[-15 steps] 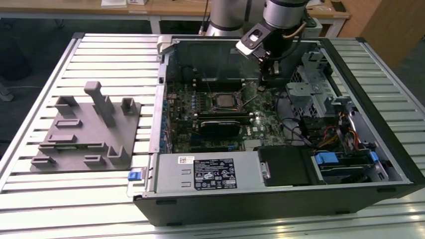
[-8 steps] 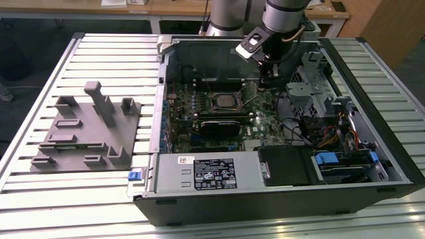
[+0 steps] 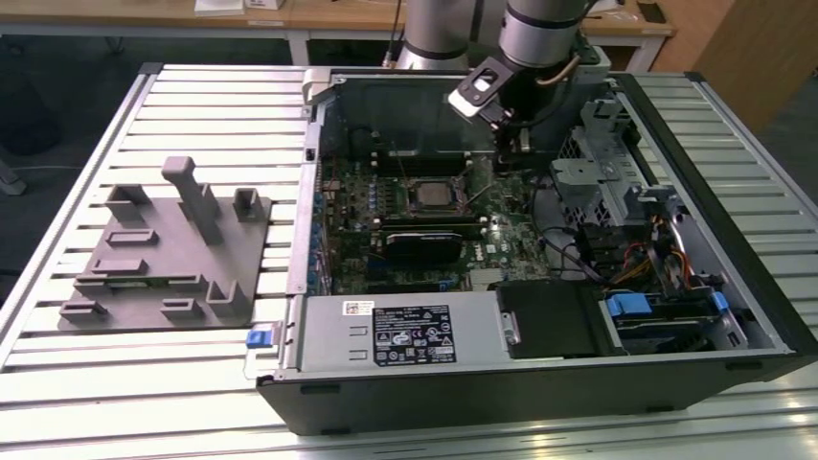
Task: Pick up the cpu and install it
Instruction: 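Close the cpu cover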
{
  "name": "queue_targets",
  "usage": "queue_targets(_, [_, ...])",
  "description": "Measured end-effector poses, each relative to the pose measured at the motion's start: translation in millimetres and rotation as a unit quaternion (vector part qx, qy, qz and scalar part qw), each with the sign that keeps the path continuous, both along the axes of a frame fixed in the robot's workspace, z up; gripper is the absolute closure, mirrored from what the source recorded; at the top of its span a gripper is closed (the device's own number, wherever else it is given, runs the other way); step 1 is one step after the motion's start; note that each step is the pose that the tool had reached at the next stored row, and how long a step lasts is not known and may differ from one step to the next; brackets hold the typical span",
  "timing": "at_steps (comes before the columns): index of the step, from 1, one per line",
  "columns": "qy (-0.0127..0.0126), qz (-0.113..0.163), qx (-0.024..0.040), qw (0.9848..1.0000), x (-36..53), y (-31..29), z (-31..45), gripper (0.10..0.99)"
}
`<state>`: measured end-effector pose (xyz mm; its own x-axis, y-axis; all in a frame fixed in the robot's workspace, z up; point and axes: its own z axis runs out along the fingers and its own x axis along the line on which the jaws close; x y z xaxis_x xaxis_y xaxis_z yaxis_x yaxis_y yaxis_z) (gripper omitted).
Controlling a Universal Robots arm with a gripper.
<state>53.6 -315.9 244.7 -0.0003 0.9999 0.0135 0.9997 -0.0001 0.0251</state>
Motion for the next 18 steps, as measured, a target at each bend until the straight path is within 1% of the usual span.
queue_targets(3, [0.0008,0.0,0.0002,1.0,-4.5,0.0,0.6,0.98])
queue_targets(8, [0.0009,0.0,0.0001,1.0,-7.0,0.0,0.6,0.98])
queue_targets(12, [0.0009,0.0,0.0002,1.0,-11.3,0.0,0.6,0.98])
queue_targets(18, [0.0009,0.0,0.0001,1.0,-12.6,0.0,0.6,0.98])
